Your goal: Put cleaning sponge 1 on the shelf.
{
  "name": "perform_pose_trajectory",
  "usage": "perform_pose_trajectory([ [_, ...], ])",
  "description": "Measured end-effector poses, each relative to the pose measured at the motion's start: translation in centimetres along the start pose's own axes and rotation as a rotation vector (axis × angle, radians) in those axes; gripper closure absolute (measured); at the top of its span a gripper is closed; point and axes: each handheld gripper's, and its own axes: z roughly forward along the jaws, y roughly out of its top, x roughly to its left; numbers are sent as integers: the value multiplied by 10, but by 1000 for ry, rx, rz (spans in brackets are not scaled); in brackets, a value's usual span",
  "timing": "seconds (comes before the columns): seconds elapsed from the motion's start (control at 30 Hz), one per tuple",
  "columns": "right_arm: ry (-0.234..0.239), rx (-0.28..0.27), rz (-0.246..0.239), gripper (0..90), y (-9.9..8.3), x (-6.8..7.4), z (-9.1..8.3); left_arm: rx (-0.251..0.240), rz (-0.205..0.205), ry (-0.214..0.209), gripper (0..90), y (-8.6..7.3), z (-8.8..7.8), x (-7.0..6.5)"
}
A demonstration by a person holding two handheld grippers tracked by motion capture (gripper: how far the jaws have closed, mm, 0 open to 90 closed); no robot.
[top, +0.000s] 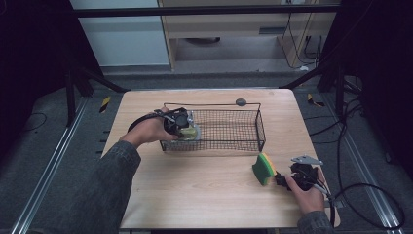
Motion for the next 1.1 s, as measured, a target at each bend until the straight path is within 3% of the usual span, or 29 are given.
perform_pose_trajectory([
  [0.3, 0, 0, 0, 14, 0, 0, 0, -31, -21, -2, 645, -2, -6, -1],
  [0.57, -1, 2, 0, 14, 0, 0, 0, -65, -21, 33, 618, -1, -20, -3],
  [0.87, -3, 2, 6, 14, 0, 1, -1, -98, -84, 105, 511, -5, -44, -14],
  [1.0, -3, 1, 11, 14, 0, 1, -1, -97, -102, 123, 466, -8, -50, -21],
  [1.03, -4, 0, 7, 14, 0, 1, -1, -98, -114, 129, 411, -9, -52, -24],
  [1.1, -4, 1, 9, 14, 0, 1, -1, -108, -139, 131, 390, -11, -54, -28],
])
